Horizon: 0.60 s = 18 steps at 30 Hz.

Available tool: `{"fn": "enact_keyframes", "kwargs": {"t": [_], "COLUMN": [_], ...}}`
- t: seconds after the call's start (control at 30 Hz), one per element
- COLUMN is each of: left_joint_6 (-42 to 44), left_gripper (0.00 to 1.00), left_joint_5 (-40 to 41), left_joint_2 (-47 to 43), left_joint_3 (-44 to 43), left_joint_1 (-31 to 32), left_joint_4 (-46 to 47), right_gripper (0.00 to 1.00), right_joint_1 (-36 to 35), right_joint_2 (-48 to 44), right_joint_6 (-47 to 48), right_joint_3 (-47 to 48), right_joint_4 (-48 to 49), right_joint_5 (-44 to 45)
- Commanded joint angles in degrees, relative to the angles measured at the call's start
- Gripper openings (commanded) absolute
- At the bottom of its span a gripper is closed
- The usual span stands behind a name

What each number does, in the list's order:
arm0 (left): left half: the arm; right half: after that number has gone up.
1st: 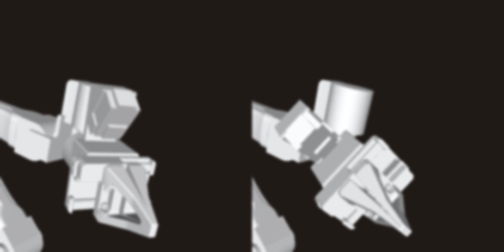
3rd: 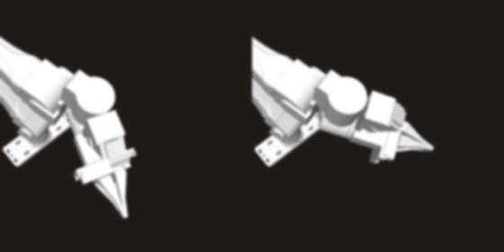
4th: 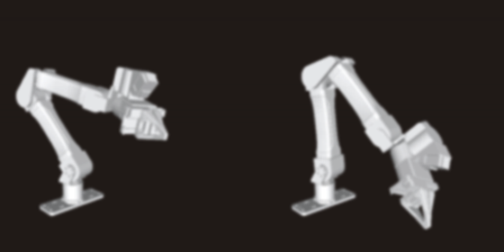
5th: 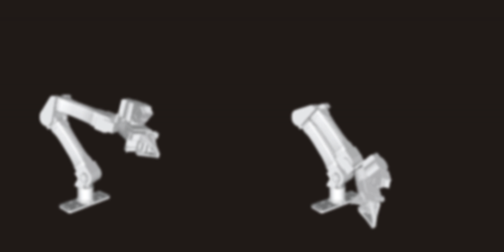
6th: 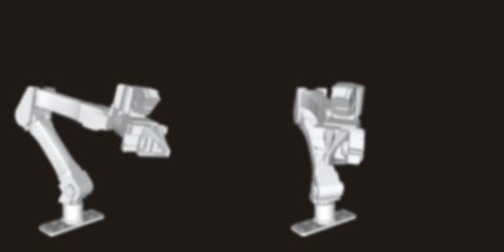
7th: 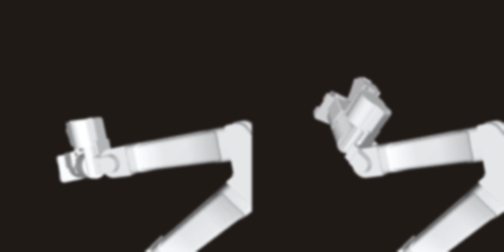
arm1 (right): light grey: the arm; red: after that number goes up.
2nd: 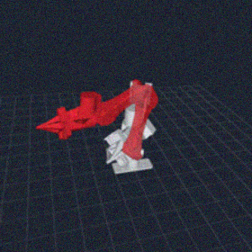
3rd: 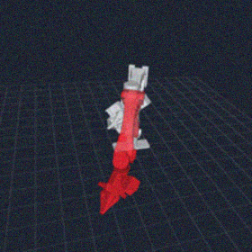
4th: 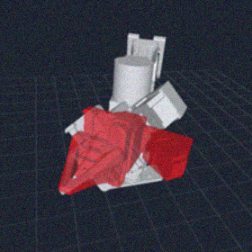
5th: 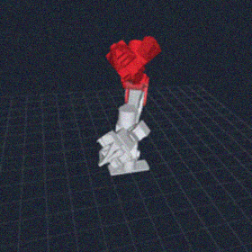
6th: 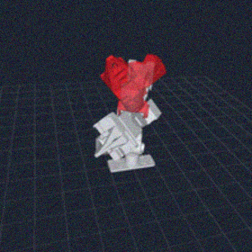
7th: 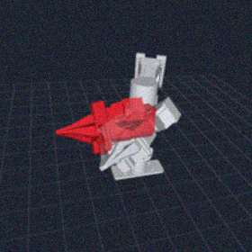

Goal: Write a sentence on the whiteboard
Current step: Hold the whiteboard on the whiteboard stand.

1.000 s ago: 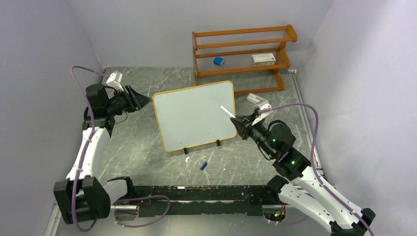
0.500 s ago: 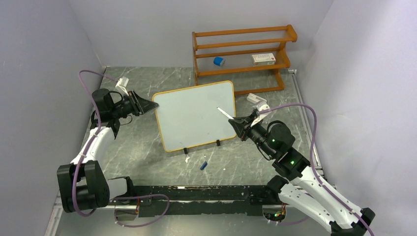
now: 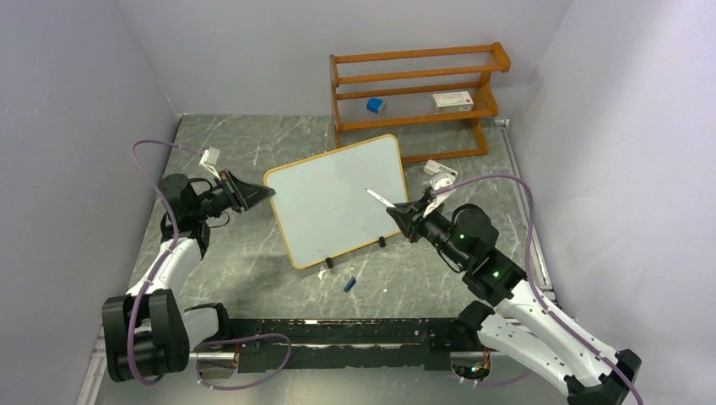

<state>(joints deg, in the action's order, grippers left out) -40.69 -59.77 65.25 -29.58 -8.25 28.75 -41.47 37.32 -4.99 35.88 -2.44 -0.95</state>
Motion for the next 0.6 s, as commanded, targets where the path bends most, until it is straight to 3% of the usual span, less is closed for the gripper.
{"fn": "enact_keyframes", "kwargs": {"t": [0.0, 0.27, 0.57], "left_joint_6": [-1.68, 11.12, 20.44], "left_gripper": [0.05, 0.05, 0.05], "left_joint_5": [-2.20, -0.06, 4.82], "left_joint_2": [-2.02, -4.14, -3.61], "left_joint_3": [1.32, -2.36, -6.75], "left_joint_1": [1.32, 3.22, 5.43], "left_joint_4": [2.24, -15.25, -28.15], "right_gripper": [0.00, 0.00, 0.00], "right_joint_1": [-0.03, -3.31, -21.68], "right_joint_2": [0.75, 7.22, 19.57], "right_joint_6": [1.27, 4.07, 12.34], "right_joint_3": [1.19, 5.42, 12.87], "right_joint_4": [1.62, 0.40, 0.87], "right_joint_5": [-2.55, -1.14, 18.30]}}
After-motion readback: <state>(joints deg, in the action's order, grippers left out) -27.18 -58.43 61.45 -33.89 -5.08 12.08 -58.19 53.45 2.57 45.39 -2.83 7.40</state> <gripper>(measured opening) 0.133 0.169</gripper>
